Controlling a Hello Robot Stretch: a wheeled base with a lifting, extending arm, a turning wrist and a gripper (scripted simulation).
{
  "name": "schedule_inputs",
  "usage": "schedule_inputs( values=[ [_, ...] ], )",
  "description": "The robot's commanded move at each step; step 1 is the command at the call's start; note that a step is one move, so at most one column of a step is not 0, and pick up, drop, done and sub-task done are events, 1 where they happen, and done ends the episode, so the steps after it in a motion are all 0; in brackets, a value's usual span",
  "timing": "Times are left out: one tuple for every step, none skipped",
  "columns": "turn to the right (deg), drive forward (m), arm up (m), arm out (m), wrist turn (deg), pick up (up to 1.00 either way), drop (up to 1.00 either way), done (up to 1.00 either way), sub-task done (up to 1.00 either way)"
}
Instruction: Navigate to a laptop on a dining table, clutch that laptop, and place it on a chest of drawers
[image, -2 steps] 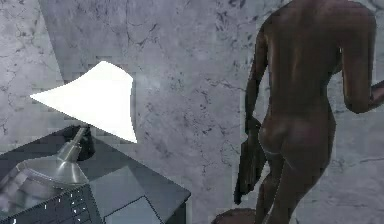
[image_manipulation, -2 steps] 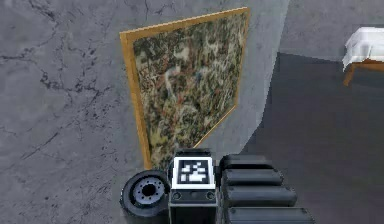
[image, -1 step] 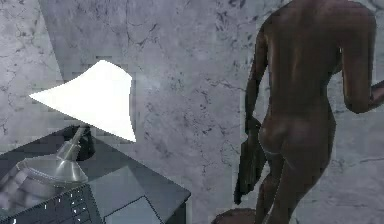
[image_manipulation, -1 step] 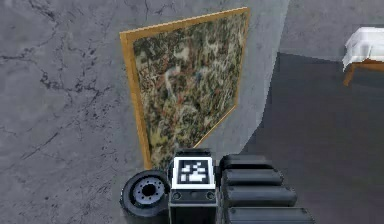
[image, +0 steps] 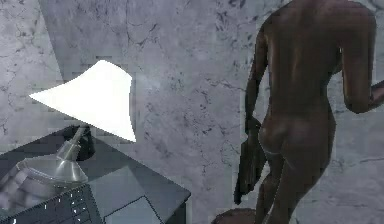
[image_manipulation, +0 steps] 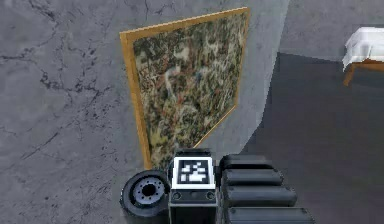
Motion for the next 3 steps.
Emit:
schedule_inputs(
  values=[
    [-45.0,0.0,0.0,0.0,0.0,0.0,0.0,0.0,0.0],
    [-45.0,0.0,0.0,0.0,0.0,0.0,0.0,0.0,0.0],
    [-39.0,0.0,0.0,0.0,0.0,0.0,0.0,0.0,0.0]
  ],
)
